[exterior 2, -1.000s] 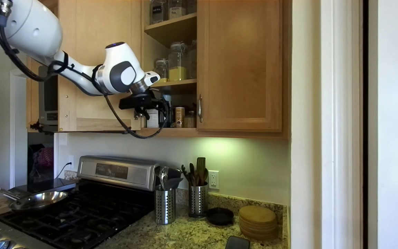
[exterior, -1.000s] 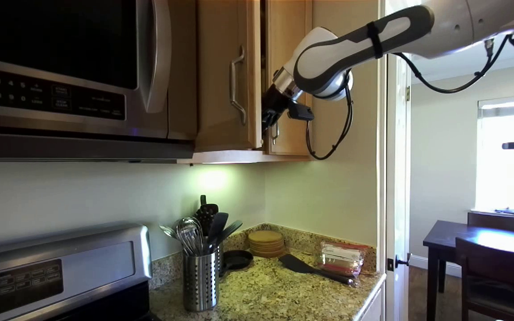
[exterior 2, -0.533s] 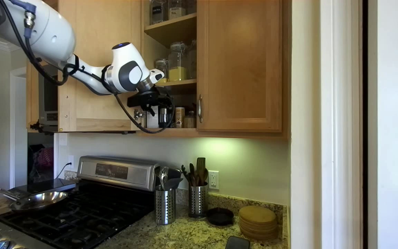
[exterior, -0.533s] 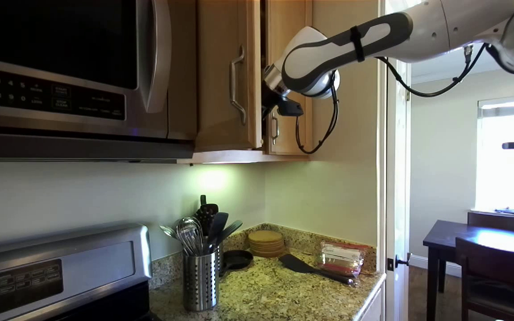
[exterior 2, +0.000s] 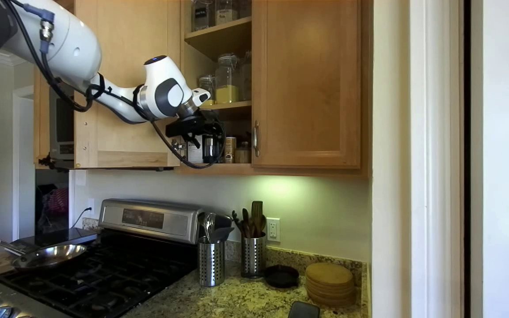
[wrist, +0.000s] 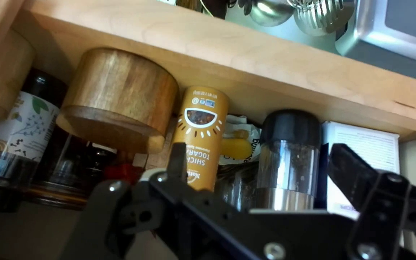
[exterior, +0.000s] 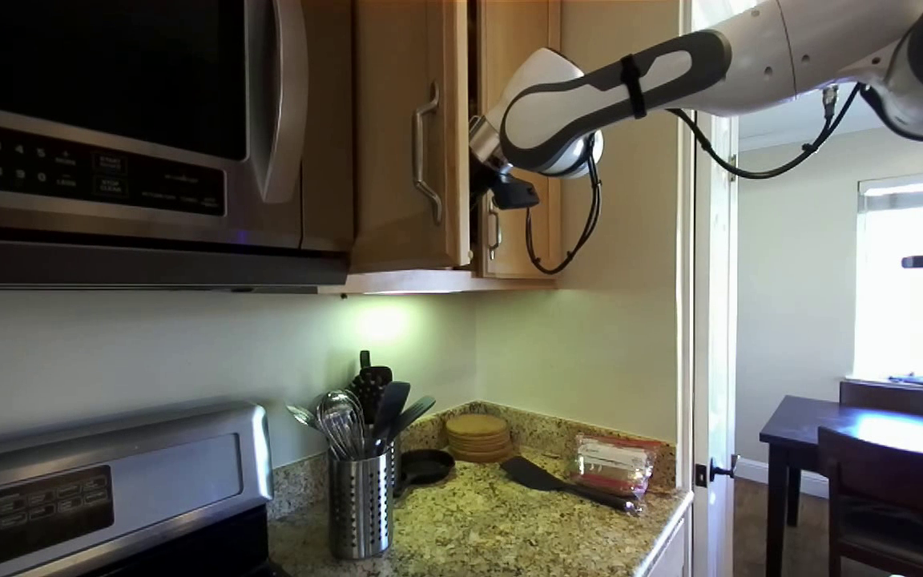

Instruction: Open the top left cabinet door then remove the brown bottle out of the cabinet and close the left cabinet door

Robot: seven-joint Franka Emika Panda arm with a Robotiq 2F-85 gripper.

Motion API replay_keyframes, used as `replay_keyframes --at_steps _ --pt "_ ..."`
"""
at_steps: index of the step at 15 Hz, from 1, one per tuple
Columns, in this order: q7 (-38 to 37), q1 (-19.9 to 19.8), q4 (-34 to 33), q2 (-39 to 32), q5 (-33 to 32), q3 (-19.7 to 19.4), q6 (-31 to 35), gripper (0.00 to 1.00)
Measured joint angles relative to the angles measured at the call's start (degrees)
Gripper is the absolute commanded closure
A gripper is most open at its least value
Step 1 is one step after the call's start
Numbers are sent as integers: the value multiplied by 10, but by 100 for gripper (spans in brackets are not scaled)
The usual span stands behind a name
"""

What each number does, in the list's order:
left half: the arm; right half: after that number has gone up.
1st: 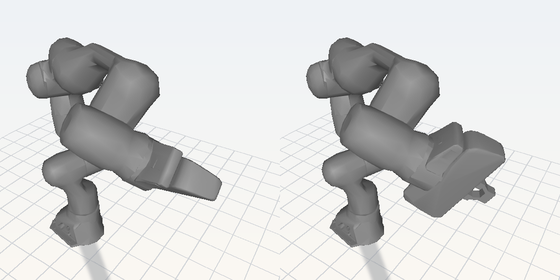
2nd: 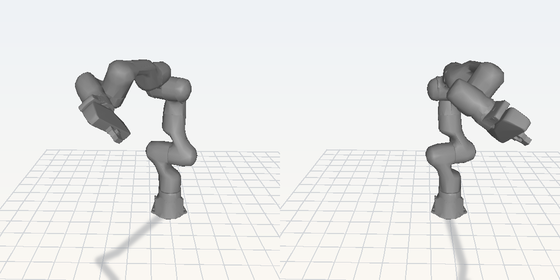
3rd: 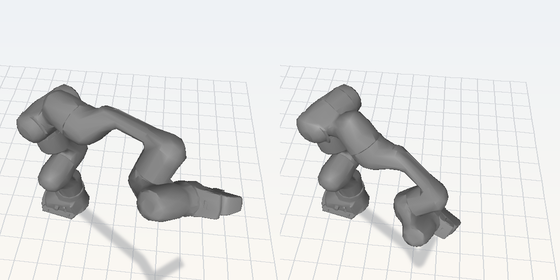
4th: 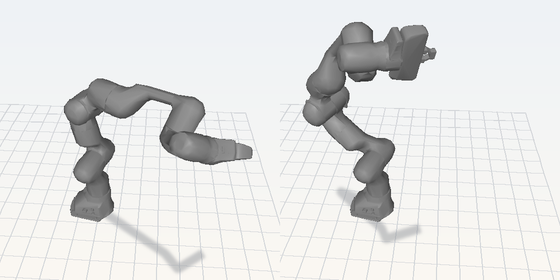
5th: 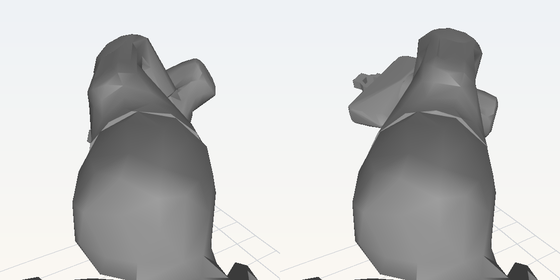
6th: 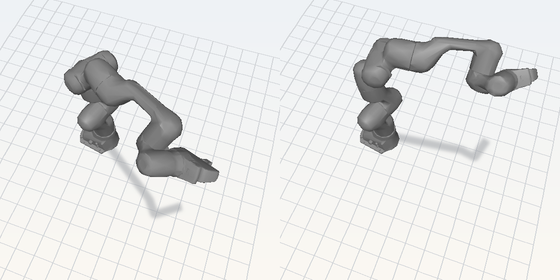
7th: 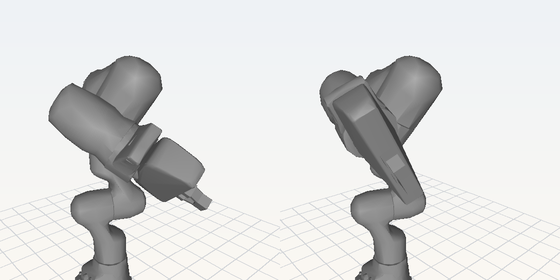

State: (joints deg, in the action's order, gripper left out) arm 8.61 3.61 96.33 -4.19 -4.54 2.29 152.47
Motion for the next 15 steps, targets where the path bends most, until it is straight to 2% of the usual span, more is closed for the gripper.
replay_keyframes --at_steps 5,15 --pt "-2 0 -51 -36 -30 -3 0 0" --pt "-7 0 -139 -112 -37 -11 1 0"
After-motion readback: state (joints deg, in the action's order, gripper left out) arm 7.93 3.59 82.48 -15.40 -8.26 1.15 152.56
